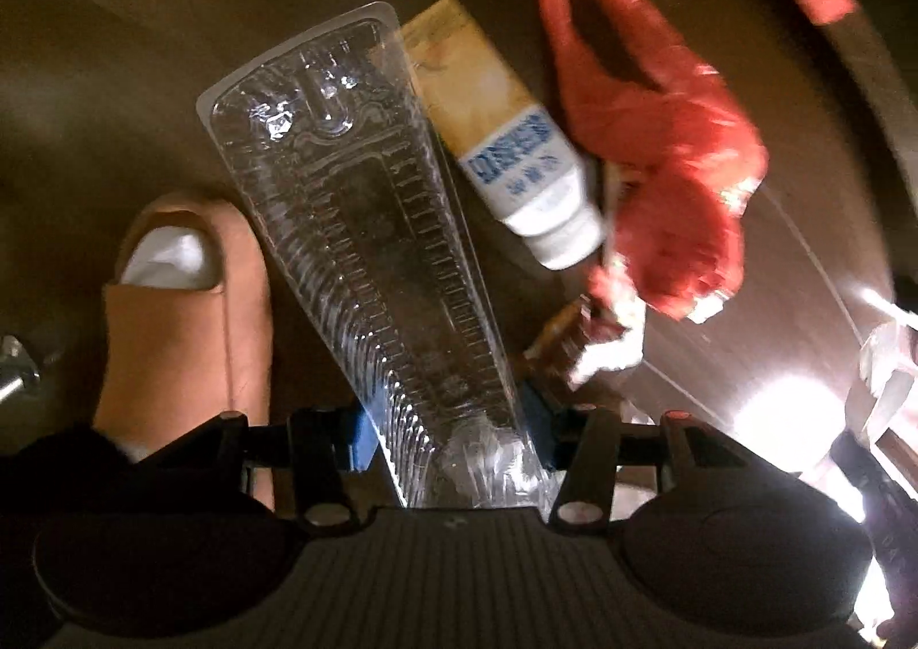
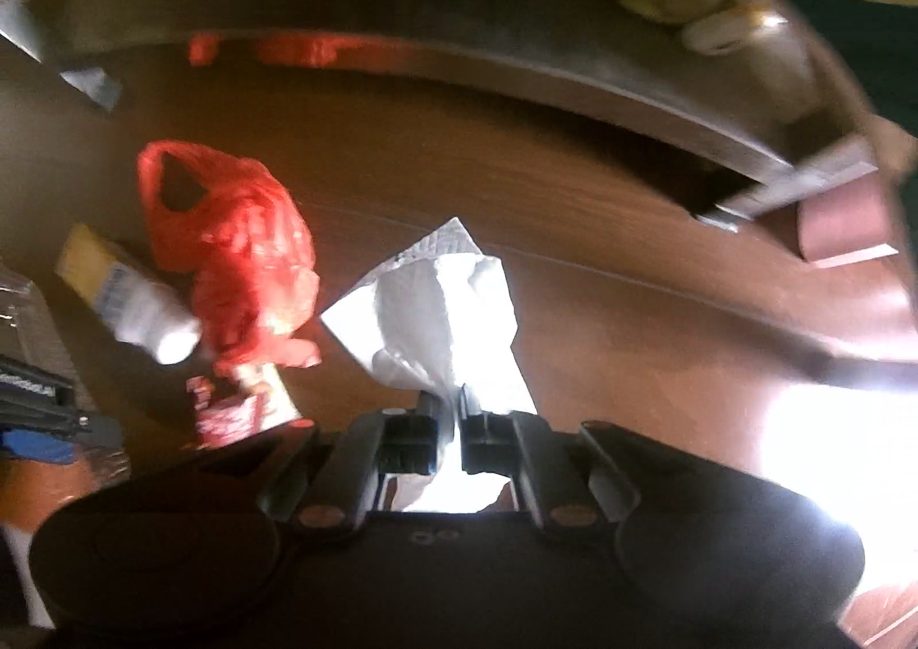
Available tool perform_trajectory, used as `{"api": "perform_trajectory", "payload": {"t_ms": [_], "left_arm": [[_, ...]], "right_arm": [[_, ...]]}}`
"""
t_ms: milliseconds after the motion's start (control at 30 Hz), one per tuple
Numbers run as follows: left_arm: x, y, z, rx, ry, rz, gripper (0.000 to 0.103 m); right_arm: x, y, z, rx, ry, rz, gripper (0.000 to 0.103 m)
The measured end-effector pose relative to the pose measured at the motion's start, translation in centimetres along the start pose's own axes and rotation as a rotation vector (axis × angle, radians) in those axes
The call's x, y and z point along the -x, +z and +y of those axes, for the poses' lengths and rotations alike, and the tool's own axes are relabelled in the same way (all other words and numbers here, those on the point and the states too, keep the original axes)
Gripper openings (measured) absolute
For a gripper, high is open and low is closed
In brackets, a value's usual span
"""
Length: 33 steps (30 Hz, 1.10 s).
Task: Collect trash
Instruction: 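Lift the plastic tray with left tool while right tool carries the tissue to the bin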
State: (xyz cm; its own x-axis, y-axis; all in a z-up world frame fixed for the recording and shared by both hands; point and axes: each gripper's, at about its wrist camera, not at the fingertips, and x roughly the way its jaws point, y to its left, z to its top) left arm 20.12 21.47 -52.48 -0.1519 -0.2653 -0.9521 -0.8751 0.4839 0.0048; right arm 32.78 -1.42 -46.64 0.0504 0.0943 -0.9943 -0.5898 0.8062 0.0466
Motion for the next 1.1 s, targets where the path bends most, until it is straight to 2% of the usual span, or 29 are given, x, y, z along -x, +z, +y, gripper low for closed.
{"api": "perform_trajectory", "payload": {"t_ms": [167,433,733,1100], "left_arm": [[5.1,-3.6,-0.1,-0.137,-0.026,-0.095,0.05],[15.8,-9.4,-2.7,-0.356,-0.075,-0.271,0.05],[24.4,-16.0,-3.6,-0.499,-0.159,-0.459,0.05],[35.0,-25.8,-6.3,-0.719,-0.25,-0.71,0.05]], "right_arm": [[6.2,-1.8,0.0,-0.029,0.008,-0.06,0.006],[16.6,-4.7,0.1,-0.079,0.05,-0.202,0.006],[26.9,-8.8,-0.2,-0.076,0.038,-0.349,0.006],[40.2,-14.0,-2.9,-0.099,0.027,-0.656,0.006]]}}
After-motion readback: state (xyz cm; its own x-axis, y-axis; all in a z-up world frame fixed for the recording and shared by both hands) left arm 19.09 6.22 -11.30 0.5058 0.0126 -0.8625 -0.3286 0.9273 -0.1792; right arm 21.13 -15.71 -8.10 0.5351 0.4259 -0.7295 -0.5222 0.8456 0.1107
